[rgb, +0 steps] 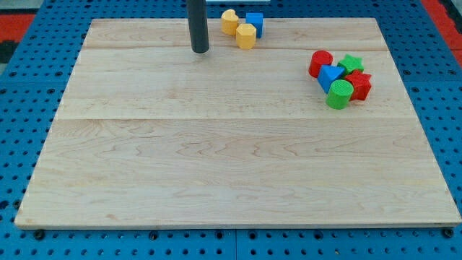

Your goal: Move the arm to the bottom right of the yellow hexagon

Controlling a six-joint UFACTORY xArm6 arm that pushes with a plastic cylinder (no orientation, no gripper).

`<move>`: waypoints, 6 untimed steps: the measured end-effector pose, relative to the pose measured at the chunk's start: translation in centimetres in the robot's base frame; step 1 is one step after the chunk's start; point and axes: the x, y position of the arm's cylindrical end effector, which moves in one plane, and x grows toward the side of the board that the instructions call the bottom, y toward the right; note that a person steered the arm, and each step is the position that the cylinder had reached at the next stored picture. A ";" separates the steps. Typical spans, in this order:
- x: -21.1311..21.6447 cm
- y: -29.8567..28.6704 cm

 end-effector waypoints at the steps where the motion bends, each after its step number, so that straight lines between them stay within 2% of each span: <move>1: -0.1 0.1; 6: 1.0 1.4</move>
